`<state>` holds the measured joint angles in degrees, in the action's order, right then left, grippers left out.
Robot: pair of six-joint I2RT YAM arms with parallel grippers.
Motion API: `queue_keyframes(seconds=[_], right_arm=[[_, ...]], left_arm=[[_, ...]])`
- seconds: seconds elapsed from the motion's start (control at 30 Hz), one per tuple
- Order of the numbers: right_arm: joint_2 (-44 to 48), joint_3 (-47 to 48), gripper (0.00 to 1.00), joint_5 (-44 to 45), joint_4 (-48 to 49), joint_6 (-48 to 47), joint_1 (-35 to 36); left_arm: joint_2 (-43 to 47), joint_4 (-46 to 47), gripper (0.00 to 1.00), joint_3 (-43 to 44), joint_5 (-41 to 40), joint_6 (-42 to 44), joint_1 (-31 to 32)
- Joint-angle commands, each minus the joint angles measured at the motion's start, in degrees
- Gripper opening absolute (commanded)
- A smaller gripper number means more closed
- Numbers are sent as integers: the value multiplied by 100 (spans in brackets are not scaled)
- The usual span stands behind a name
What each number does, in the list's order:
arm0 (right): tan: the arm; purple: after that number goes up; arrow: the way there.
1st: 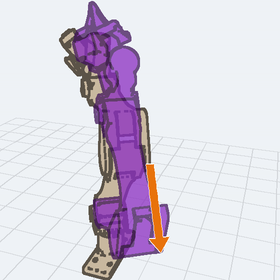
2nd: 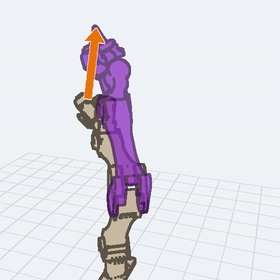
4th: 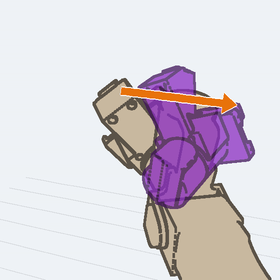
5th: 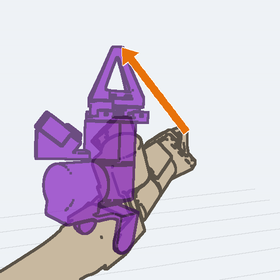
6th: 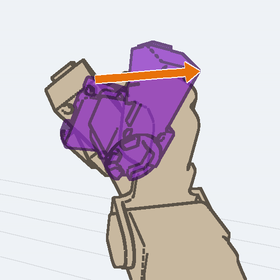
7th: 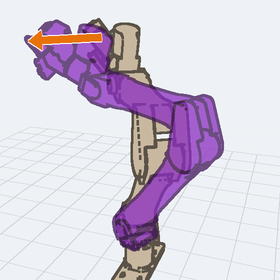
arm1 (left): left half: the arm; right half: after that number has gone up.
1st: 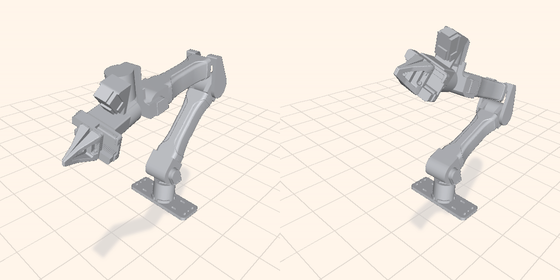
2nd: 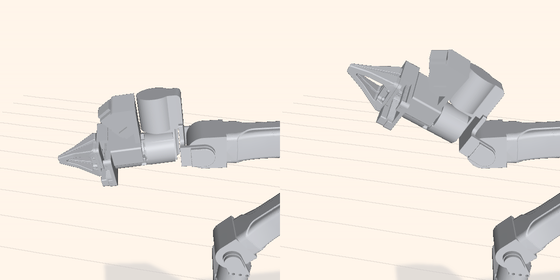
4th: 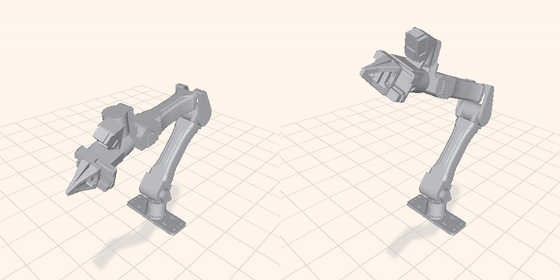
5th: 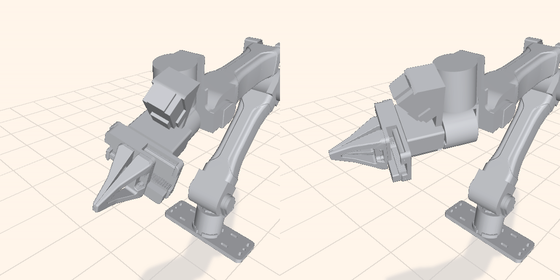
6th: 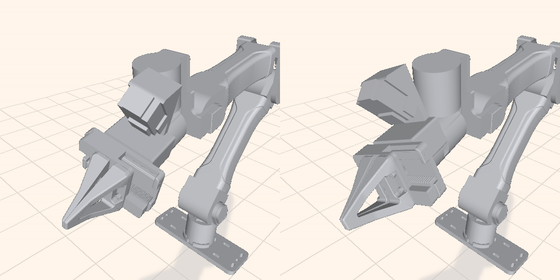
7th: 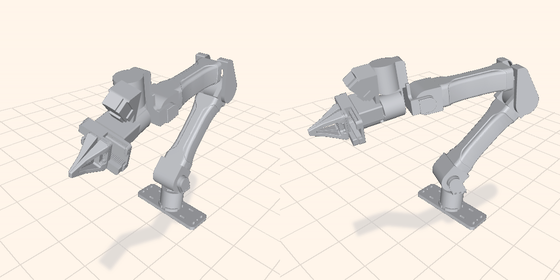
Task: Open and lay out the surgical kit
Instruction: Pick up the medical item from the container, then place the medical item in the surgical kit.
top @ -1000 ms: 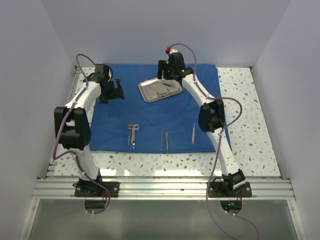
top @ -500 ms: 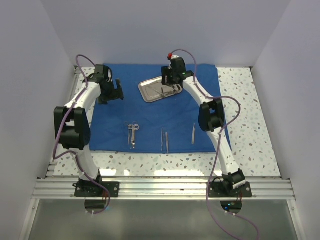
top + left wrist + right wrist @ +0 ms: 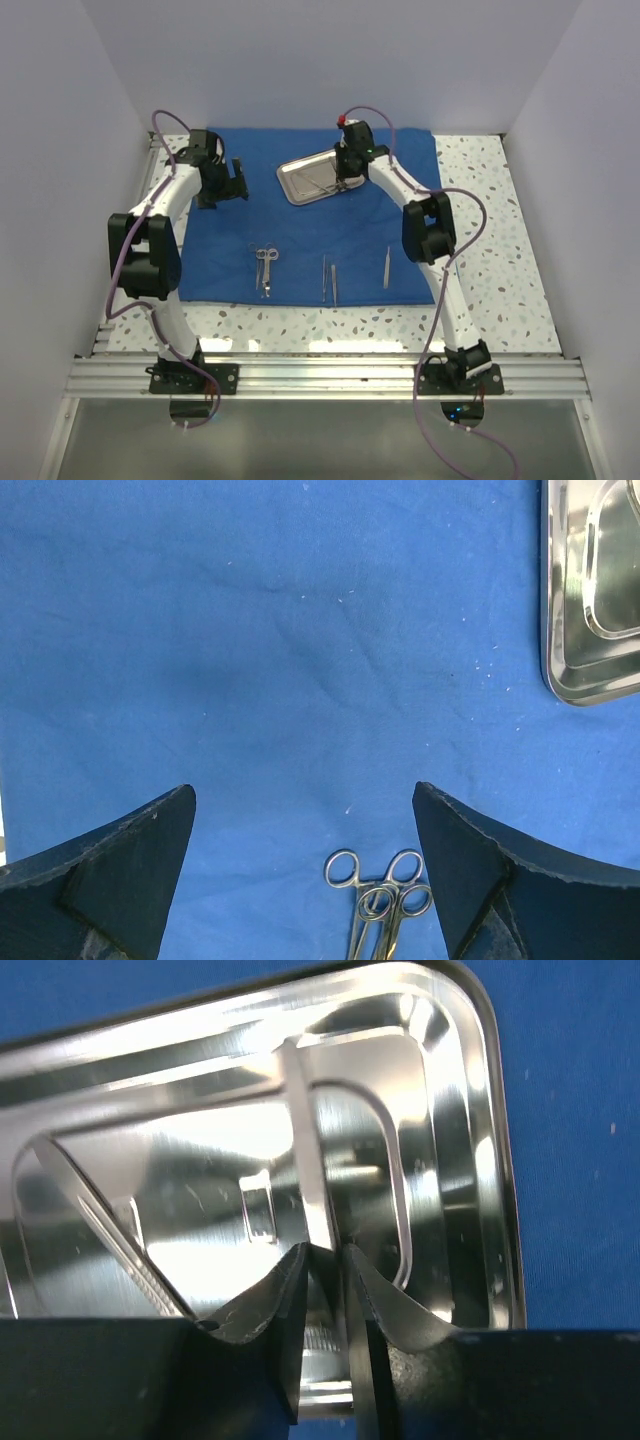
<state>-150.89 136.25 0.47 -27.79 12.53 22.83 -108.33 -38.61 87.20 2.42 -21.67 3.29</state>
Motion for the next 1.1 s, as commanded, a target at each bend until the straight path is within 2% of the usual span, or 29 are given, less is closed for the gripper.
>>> queue_keyframes(seconds=[0.0,0.1,0.13,0.27,0.5,0.63,0.8,0.83,0.93,0.97,1.07], right_arm=[[595,-695,24,-21,-596,-67,29],[911,-1072,4,14,-666,-84,37],[964,-1143,0,58,-692,-76,37],[1263,-1276,0,137,-737,-23,90],[1605,-285,0,339,-999,161,239],[2027,-107,0,620,-1369,328,389],[2774,-861,0,999,-1877,977,670],[3036,-1037,0,990,-1975,1327,705],[3503,-2099,0,771,-2064,1734,915],[3844,-2702,0,823,-2003,1743,1021],[4434,-3575,0,649,-1844,1691,1425]], left_arm=[[93,152,93,-1,84,75,-109],[102,196,93,-27,163,58,-153],[85,205,93,-19,206,58,-179],[32,231,93,25,312,5,-232],[-82,214,93,148,541,-118,-276],[-354,161,93,438,672,-188,-276],[-1083,-93,92,1350,927,-285,-267],[-1476,-172,92,1848,1006,-302,-259],[-2145,-366,91,2781,1120,-338,-206],[-2218,-306,91,2846,1164,-407,-188],[-2613,-287,90,3223,1182,-356,-4]])
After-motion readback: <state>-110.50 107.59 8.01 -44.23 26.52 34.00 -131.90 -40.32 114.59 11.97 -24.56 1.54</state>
